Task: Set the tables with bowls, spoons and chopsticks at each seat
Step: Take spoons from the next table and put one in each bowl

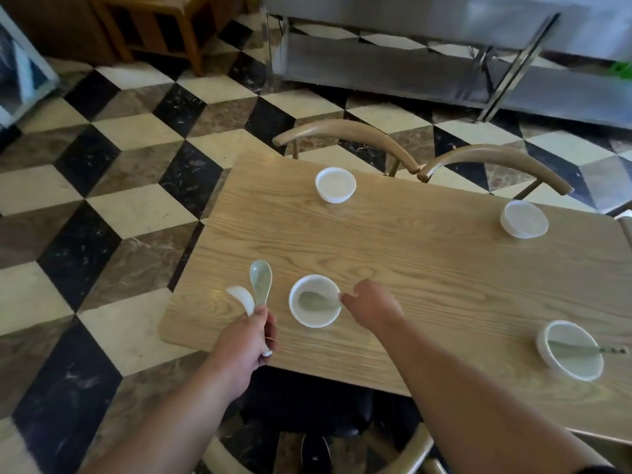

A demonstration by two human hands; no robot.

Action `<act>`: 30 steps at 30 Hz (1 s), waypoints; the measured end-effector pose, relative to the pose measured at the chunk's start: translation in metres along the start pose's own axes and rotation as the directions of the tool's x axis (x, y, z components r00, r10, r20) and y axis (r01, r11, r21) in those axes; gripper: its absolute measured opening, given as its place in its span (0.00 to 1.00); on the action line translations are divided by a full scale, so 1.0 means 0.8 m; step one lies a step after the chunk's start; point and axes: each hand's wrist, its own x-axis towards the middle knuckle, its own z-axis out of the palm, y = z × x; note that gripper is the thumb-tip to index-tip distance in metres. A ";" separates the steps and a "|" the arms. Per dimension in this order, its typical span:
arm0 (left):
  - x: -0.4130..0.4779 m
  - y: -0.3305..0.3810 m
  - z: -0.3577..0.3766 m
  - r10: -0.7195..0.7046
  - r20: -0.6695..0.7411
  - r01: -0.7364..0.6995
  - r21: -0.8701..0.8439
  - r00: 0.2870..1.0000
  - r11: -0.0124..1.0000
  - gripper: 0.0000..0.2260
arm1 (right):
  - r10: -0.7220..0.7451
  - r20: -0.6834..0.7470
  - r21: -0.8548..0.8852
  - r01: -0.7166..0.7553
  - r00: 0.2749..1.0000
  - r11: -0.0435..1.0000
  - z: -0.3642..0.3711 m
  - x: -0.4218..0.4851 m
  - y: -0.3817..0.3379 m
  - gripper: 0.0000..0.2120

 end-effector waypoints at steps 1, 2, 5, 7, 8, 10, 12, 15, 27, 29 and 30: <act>0.000 0.004 -0.005 0.009 -0.001 -0.009 0.005 1.000 1.000 0.15 | -0.016 -0.126 0.001 0.017 0.992 1.000 -0.002 -0.008 -0.001 0.18; -0.001 0.010 -0.010 0.027 -0.001 -0.027 0.014 1.000 1.000 0.15 | -0.041 -0.237 0.044 0.053 0.971 0.998 -0.003 -0.020 -0.006 0.17; 0.001 0.034 -0.030 0.072 -0.016 -0.071 0.032 0.997 0.997 0.16 | -0.104 -0.185 0.233 0.147 0.977 0.961 -0.007 -0.057 -0.058 0.05; 0.001 0.057 -0.053 0.113 -0.021 -0.112 0.041 0.993 0.993 0.16 | -0.194 0.080 0.340 0.156 0.978 0.927 0.008 -0.078 -0.114 0.07; 0.002 0.068 -0.066 0.137 -0.024 -0.135 0.067 0.990 0.989 0.17 | -0.239 0.217 0.437 0.125 0.946 0.891 0.018 -0.090 -0.143 0.08; 0.003 0.087 -0.108 0.197 -0.014 -0.194 0.117 0.980 0.974 0.20 | -0.327 0.389 0.587 0.042 0.861 0.809 0.040 -0.117 -0.214 0.07; 0.007 0.100 -0.166 0.244 0.018 -0.244 0.126 0.970 0.962 0.20 | -0.387 0.427 0.655 0.016 0.817 0.755 0.063 -0.142 -0.286 0.08; 0.011 0.115 -0.266 0.269 0.035 -0.271 0.129 0.963 0.954 0.20 | -0.434 0.424 0.652 0.065 0.795 0.755 0.101 -0.172 -0.384 0.15; 0.003 0.197 -0.636 0.363 0.043 -0.366 0.091 0.931 0.926 0.18 | -0.593 0.277 0.619 0.332 0.756 0.712 0.256 -0.271 -0.730 0.21; 0.009 0.214 -0.656 0.380 0.088 -0.386 0.073 0.921 0.919 0.19 | -0.561 0.229 0.560 0.364 0.795 0.744 0.257 -0.267 -0.757 0.24; 0.013 0.223 -0.663 0.393 0.117 -0.402 0.072 0.912 0.913 0.20 | -0.548 0.217 0.527 0.375 0.808 0.762 0.257 -0.263 -0.768 0.24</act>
